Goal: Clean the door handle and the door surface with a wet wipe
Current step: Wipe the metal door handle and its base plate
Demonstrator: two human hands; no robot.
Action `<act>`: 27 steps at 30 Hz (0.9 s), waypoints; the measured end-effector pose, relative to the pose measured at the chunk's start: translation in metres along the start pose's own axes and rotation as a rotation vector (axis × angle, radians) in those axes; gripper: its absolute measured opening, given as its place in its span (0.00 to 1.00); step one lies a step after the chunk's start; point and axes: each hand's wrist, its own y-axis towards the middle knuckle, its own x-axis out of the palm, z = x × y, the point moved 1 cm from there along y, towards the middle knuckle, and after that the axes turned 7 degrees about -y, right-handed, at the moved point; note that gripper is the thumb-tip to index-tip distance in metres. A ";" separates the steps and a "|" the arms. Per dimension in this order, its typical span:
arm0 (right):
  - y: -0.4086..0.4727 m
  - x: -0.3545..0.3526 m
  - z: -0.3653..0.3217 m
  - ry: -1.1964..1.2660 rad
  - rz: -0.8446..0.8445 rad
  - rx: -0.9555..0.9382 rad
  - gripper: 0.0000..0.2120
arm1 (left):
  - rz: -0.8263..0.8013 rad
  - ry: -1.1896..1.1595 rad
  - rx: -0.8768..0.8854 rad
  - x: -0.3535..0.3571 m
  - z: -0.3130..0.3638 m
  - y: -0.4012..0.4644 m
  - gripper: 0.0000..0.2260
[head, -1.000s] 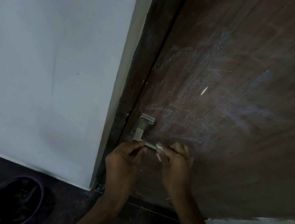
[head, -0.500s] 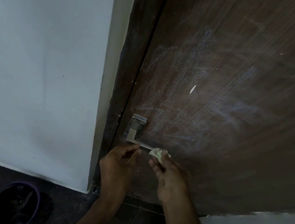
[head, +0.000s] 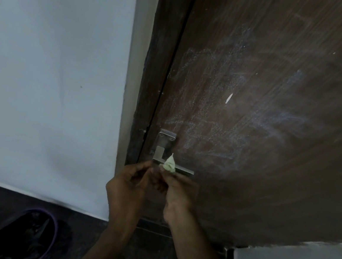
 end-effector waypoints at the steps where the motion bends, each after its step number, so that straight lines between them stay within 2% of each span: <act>1: 0.000 -0.003 0.000 -0.015 0.001 -0.004 0.10 | 0.001 0.003 -0.002 -0.001 0.000 0.000 0.09; 4: 0.002 -0.029 -0.005 -0.004 -0.013 0.000 0.07 | 0.012 0.020 0.002 -0.006 -0.001 -0.001 0.10; 8: 0.010 -0.073 -0.024 -0.005 0.134 -0.062 0.09 | 0.004 0.028 -0.008 -0.013 -0.006 0.000 0.10; 11: 0.010 -0.068 -0.043 -0.118 0.071 -0.132 0.07 | -0.024 0.039 -0.021 -0.010 -0.006 0.001 0.10; 13: 0.006 -0.057 -0.046 -0.245 0.066 -0.183 0.02 | -0.050 0.066 -0.010 -0.004 -0.005 0.000 0.10; 16: -0.001 -0.062 -0.039 -0.466 0.292 -0.369 0.10 | -0.070 0.089 0.029 0.000 -0.001 -0.001 0.11; 20: -0.007 -0.061 -0.025 -0.484 0.202 -0.251 0.06 | -0.058 0.088 0.034 0.000 -0.005 0.001 0.12; 25: -0.006 -0.033 -0.032 -0.534 0.132 -0.279 0.07 | -0.025 0.098 0.048 -0.003 -0.007 0.003 0.16; 27: -0.005 -0.017 -0.028 -0.639 0.119 -0.282 0.07 | 0.008 0.102 0.066 -0.006 -0.004 0.005 0.15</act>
